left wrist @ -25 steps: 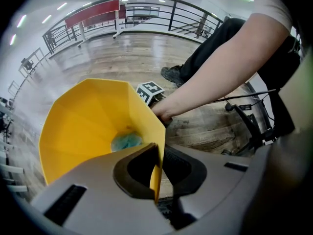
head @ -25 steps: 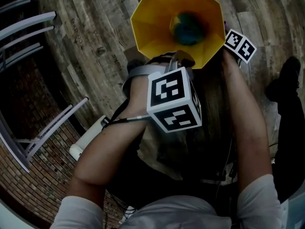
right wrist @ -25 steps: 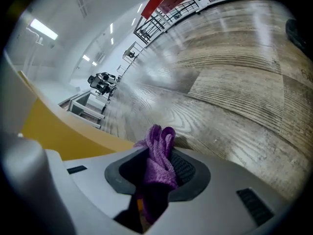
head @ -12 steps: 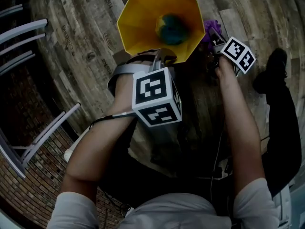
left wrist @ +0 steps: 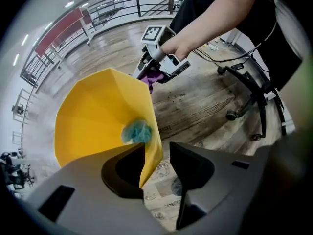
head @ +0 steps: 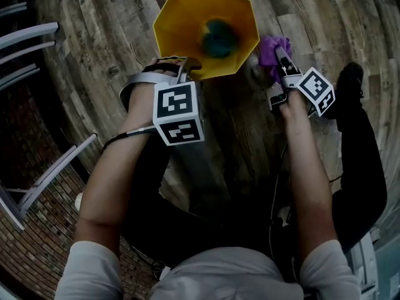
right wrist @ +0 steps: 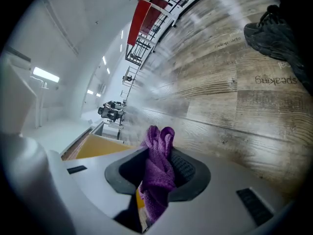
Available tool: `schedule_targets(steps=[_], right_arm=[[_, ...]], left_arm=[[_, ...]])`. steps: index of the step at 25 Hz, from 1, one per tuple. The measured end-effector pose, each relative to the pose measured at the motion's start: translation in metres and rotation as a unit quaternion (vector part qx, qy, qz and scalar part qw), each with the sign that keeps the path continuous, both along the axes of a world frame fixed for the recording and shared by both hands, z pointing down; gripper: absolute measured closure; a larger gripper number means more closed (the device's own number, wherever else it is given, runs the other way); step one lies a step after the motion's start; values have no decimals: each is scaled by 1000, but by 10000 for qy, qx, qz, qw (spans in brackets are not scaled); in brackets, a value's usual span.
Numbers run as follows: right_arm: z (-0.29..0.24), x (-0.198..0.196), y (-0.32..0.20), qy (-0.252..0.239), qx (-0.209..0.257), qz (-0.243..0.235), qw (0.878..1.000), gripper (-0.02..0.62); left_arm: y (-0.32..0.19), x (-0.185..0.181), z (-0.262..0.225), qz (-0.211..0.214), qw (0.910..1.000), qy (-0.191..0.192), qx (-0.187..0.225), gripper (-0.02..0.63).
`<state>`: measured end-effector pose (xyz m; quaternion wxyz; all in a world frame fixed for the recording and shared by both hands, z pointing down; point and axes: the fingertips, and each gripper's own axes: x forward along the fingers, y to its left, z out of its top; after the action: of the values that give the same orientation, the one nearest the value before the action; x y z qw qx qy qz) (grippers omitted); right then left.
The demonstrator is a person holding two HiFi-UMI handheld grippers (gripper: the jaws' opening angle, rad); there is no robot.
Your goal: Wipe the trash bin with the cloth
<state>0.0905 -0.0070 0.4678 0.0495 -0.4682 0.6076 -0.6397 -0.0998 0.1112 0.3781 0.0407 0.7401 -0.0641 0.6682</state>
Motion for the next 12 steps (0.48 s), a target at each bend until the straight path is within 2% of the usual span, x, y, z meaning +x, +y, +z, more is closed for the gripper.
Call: schedule_targets(steps=[2, 3, 4, 12], right_arm=[[-9, -1, 1, -79, 39, 40, 10000, 480], [-13, -1, 1, -108, 66, 46, 9999, 480], [-16, 0, 0, -132, 92, 50, 9999, 480], [-28, -5, -23, -373, 321, 108, 9987, 480]], left_arm=[[-1, 1, 3, -34, 10000, 5, 7, 446], [-4, 2, 3, -83, 10000, 8, 31, 467], [-6, 3, 2, -150, 9999, 19, 41, 515], [-16, 20, 10, -639, 9974, 202, -256, 546]])
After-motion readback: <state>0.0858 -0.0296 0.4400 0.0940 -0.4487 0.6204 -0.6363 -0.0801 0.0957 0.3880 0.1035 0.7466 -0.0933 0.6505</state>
